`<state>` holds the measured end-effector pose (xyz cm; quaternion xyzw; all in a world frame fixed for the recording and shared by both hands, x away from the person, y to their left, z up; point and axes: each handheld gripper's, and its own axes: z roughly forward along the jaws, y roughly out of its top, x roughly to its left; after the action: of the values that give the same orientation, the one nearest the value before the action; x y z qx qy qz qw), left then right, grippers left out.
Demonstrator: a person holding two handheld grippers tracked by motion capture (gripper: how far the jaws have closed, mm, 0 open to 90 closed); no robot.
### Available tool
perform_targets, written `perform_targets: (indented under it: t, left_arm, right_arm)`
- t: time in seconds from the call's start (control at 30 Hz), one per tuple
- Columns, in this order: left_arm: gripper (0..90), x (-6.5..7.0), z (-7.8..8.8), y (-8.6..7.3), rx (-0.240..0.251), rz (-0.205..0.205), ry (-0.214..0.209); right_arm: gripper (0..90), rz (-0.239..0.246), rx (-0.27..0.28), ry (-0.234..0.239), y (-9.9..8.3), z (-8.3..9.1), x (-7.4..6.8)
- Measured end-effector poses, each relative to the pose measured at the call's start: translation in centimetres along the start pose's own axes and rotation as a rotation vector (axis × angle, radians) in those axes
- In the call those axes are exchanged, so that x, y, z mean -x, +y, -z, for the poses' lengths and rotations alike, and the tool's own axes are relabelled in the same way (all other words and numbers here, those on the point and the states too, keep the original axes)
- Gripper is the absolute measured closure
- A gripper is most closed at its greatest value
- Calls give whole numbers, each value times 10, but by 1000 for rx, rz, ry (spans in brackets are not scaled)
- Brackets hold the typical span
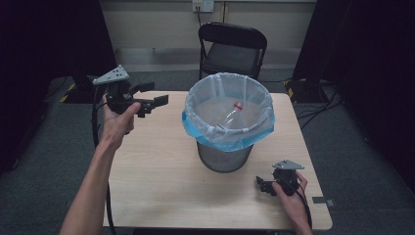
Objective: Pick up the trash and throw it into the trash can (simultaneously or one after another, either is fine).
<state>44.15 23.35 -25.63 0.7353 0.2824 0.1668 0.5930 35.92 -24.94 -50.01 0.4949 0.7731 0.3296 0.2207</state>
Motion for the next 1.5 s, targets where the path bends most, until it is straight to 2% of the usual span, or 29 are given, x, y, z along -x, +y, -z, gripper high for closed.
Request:
perform_targets:
  t: [0.07, 0.2, 0.3, 0.47, 0.67, 0.8, 0.97, 1.13, 1.3, 1.43, 1.5]
  left_arm:
    - [197, 0, 6, -3, -10, -22, 26]
    - [171, -4, 15, -10, -6, -16, 43]
    - [164, -7, 19, -16, -24, -16, 63]
    - [161, -11, 27, -28, -41, -1, 102]
    - [158, -15, 37, -40, -50, 20, 129]
    - [159, -16, 44, -49, -86, 34, 170]
    - [159, -17, 54, -62, -93, 53, 189]
    - [158, -15, 61, -75, -132, 52, 223]
    - [159, -11, 68, -88, -136, 55, 227]
    - [160, -11, 72, -103, -137, 90, 234]
    - [159, -9, 73, -111, -133, 121, 215]
  right_arm:
    - [85, 1, 0, 0, 0, 0, 0]
    - [85, 0, 0, 0, 0, 0, 0]
    - [85, 1, 0, 0, 0, 0, 0]
    - [85, 2, 1, 0, 0, 0, 0]
    - [85, 1, 0, 0, 0, 0, 0]
    - [85, 0, 0, 0, 0, 0, 0]
    - [85, 1, 0, 0, 0, 0, 0]
    - [85, 2, 1, 1, 0, 0, 0]
    - [85, 0, 0, 0, 0, 0, 0]
    - [85, 0, 0, 0, 0, 0, 0]
    - [85, 0, 0, 0, 0, 0, 0]
